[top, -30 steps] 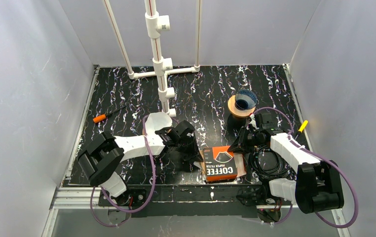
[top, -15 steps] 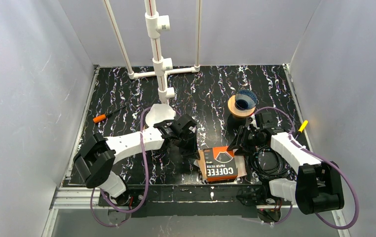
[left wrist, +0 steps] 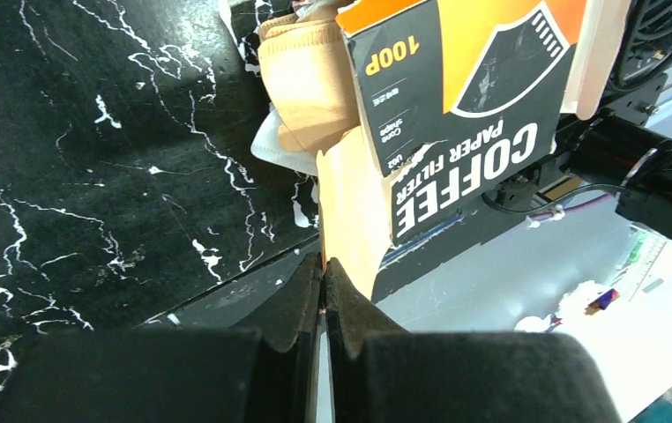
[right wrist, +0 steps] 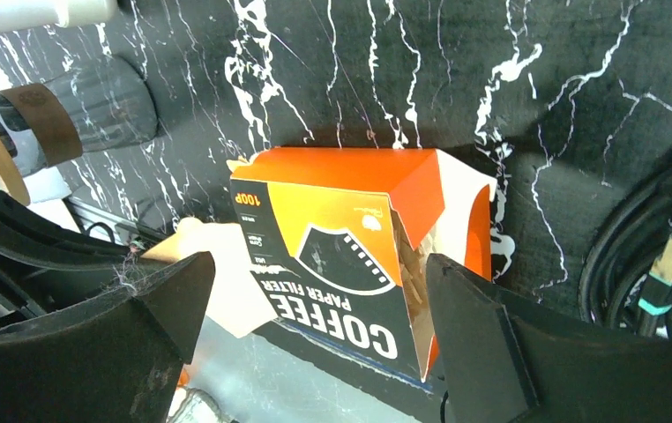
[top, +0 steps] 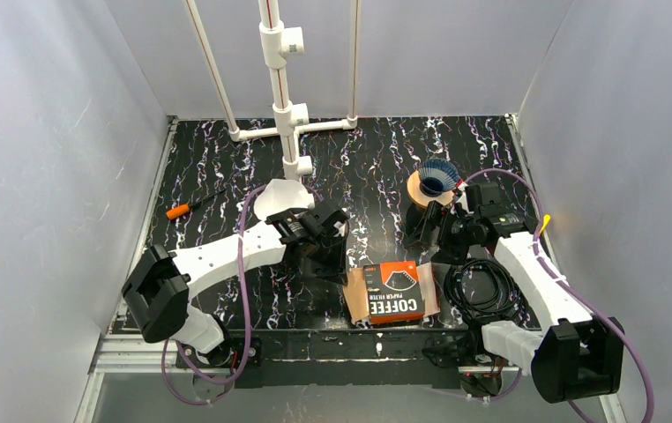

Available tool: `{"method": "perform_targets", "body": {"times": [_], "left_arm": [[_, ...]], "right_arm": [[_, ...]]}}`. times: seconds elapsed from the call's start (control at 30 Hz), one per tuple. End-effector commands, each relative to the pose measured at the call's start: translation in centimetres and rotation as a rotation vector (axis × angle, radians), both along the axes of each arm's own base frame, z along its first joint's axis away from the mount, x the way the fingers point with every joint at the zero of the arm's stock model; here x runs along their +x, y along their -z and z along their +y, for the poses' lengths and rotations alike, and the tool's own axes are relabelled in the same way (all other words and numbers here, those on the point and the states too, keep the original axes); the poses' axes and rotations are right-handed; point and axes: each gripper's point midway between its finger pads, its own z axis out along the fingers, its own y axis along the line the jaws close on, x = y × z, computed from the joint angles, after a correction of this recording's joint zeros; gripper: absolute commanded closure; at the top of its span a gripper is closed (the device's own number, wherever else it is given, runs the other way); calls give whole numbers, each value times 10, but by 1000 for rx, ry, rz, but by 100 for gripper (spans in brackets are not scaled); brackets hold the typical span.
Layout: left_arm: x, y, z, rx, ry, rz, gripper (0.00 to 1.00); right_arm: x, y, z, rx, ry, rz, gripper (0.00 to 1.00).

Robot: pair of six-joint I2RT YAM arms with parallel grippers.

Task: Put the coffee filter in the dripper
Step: Pick up the coffee filter from the coffee filter holder.

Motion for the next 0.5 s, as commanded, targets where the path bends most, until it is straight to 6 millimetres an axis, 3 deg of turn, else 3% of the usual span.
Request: {"method": "perform_targets", "body": {"times": [0.0,0.17,0.47], "left_arm": [[3,-14,9,14,32,-52,100],[4,-23,13,51,84,-73,100],[-1,-46,26,54,208,-141,100]], "right_arm": [[-5,-9,-4,-10,16,12,2],[-8,-16,-5,-15,10,20,2],[-7,-49,-3,-4,-2,-13,2]]}}
